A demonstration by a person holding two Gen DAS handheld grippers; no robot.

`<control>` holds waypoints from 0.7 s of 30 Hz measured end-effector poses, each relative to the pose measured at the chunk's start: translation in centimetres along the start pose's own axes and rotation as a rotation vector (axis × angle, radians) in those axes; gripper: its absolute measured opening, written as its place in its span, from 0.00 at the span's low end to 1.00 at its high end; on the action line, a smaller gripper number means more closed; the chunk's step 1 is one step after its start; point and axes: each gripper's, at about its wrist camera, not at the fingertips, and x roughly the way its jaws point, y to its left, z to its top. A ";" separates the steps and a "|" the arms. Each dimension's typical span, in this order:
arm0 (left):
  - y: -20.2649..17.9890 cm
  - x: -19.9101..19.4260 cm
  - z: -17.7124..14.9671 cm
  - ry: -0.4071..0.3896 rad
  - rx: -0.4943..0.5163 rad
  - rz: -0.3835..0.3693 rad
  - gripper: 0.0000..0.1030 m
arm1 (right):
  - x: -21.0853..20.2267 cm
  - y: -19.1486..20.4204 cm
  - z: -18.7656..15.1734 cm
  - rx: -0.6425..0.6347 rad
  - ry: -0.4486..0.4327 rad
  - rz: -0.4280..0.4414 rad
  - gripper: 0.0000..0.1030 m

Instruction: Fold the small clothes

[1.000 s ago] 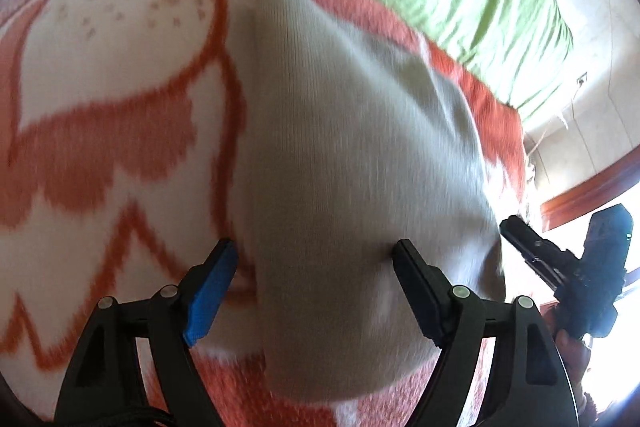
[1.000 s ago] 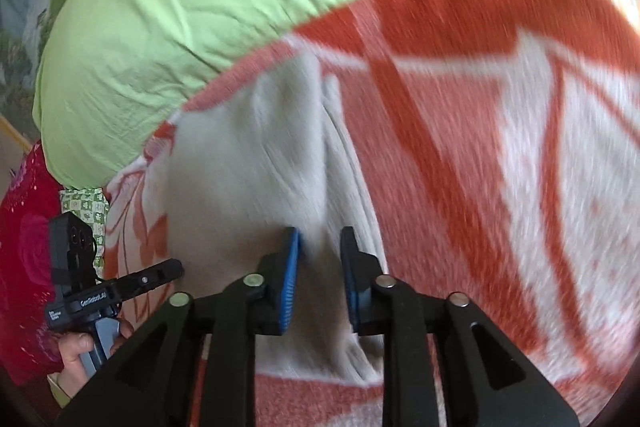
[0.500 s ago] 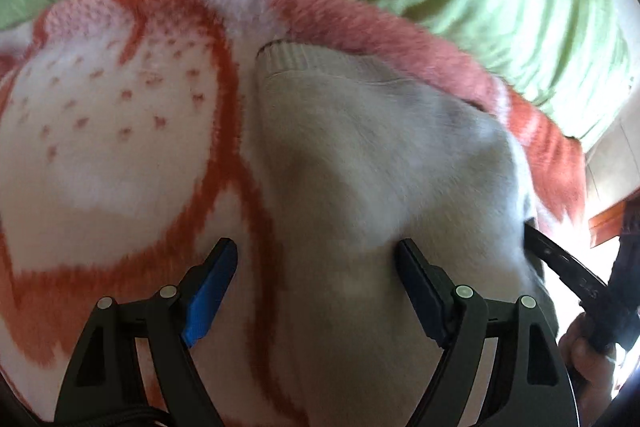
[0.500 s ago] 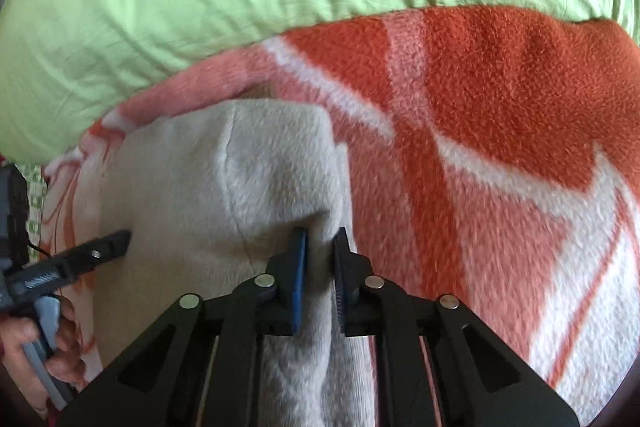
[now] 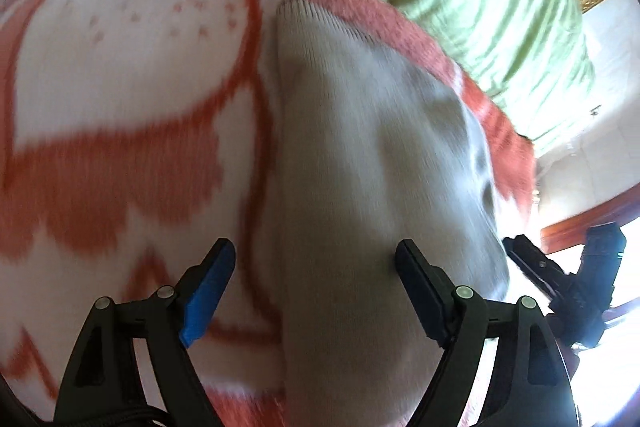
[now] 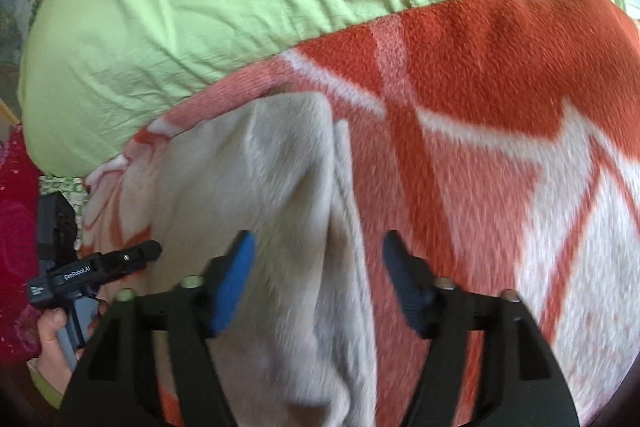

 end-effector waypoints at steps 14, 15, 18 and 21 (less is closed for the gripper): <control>0.3 1.4 -2.2 0.038 -0.040 -0.087 0.89 | 1.6 -1.2 -1.4 0.087 0.051 0.076 0.69; 0.2 1.8 -1.9 0.044 -0.050 -0.102 0.89 | 1.9 -1.2 -1.2 0.089 0.053 0.083 0.69; 1.0 2.8 -1.4 0.062 -0.090 -0.144 0.89 | 2.7 -1.3 -0.6 0.092 0.064 0.100 0.69; 1.1 4.0 -1.1 0.065 -0.108 -0.174 0.87 | 3.6 -1.5 -0.2 0.097 0.078 0.114 0.69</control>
